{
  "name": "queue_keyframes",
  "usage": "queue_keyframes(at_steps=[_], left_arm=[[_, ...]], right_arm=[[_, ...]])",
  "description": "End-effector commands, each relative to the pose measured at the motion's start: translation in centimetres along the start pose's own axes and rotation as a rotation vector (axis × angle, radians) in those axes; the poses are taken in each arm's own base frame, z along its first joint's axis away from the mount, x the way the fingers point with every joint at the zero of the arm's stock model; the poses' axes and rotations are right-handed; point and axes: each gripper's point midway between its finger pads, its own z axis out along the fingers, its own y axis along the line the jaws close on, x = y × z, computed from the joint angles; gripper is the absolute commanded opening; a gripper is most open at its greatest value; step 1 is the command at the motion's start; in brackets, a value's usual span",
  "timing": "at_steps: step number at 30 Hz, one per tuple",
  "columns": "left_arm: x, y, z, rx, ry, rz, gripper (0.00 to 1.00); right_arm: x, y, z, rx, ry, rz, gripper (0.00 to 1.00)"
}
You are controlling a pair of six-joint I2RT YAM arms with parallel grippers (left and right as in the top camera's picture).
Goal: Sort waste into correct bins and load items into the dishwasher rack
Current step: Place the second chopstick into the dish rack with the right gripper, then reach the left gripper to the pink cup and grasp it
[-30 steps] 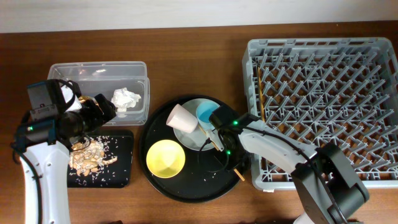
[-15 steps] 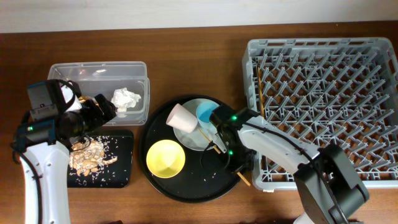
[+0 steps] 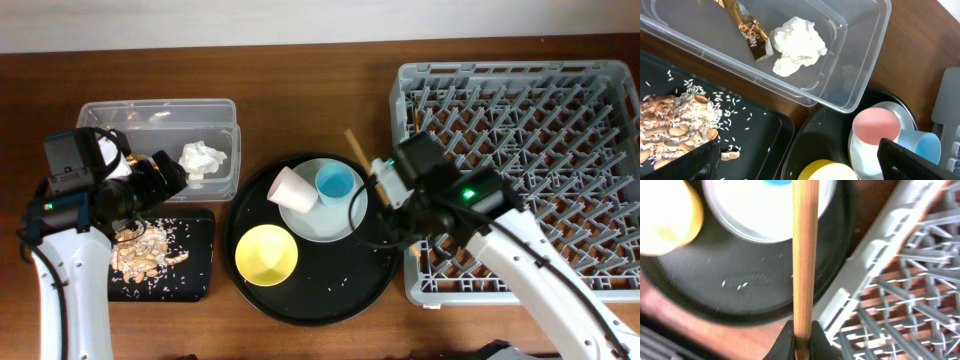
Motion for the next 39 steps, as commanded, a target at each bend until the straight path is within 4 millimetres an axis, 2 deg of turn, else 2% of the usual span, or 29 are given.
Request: queue_keyframes(at_steps=[1,2,5,6,9,11,13,16,18,20,21,22,23,24,36,37,38,39], left_arm=[[-0.5,-0.4,-0.7,0.014,-0.023,0.012,0.99],[-0.5,-0.4,-0.7,0.014,-0.024,0.012,0.99],[-0.5,-0.4,-0.7,0.014,-0.023,0.012,0.99],[-0.5,-0.4,-0.7,0.014,-0.024,0.013,0.99],[-0.5,-0.4,-0.7,0.014,-0.023,0.012,0.99],[-0.5,-0.4,-0.7,0.014,-0.023,0.012,0.99],[-0.5,-0.4,-0.7,0.014,-0.024,0.013,0.99],[-0.5,-0.4,-0.7,0.014,-0.024,0.012,0.99],[-0.5,-0.4,-0.7,0.014,-0.024,0.013,0.99],[-0.5,-0.4,-0.7,0.014,-0.024,0.013,0.99],[-0.5,-0.4,-0.7,0.014,-0.024,0.013,0.99],[-0.5,-0.4,-0.7,0.014,-0.024,0.013,0.99],[-0.5,-0.4,-0.7,0.014,-0.024,0.013,0.99],[-0.5,-0.4,-0.7,0.014,-0.024,0.013,0.99],[-0.5,-0.4,-0.7,0.015,-0.024,0.006,0.99],[-0.1,-1.8,-0.7,0.086,-0.003,0.021,0.98],[0.6,-3.4,-0.6,0.139,0.023,0.068,0.83],[1.8,-5.6,-0.4,0.191,0.050,0.171,0.81]], right_arm=[[-2.0,-7.2,-0.8,0.106,-0.104,0.235,0.04],[-2.6,-9.3,-1.0,0.080,-0.151,0.313,0.04],[-3.8,-11.2,-0.4,0.042,-0.198,0.372,0.04],[-4.0,-11.4,0.5,0.040,-0.184,0.375,0.04],[-4.8,-12.4,5.2,0.018,-0.114,0.387,0.04],[-5.1,-12.1,7.1,-0.030,-0.092,0.390,0.05],[-5.2,-12.2,7.7,-0.030,-0.085,0.391,0.19],[-5.2,-12.2,7.7,-0.030,-0.086,0.391,0.31],[-5.5,-12.3,7.4,-0.028,-0.096,0.390,0.33],[-6.8,-11.7,4.3,-0.054,-0.124,0.383,0.35],[-7.3,-11.3,2.9,-0.067,-0.137,0.380,0.39],[-7.8,-11.1,1.1,-0.072,-0.150,0.377,0.49],[-8.3,-11.0,-0.4,-0.070,-0.161,0.374,0.89],[-8.3,-11.0,-0.7,-0.070,-0.161,0.375,0.98],[-8.1,-11.0,-0.6,-0.071,-0.154,0.376,0.98],[-8.1,-11.0,-0.6,-0.071,-0.154,0.376,0.98],[-8.1,-11.0,-0.6,-0.071,-0.154,0.376,0.98],[-8.1,-11.0,-0.6,-0.071,-0.154,0.376,0.98]])
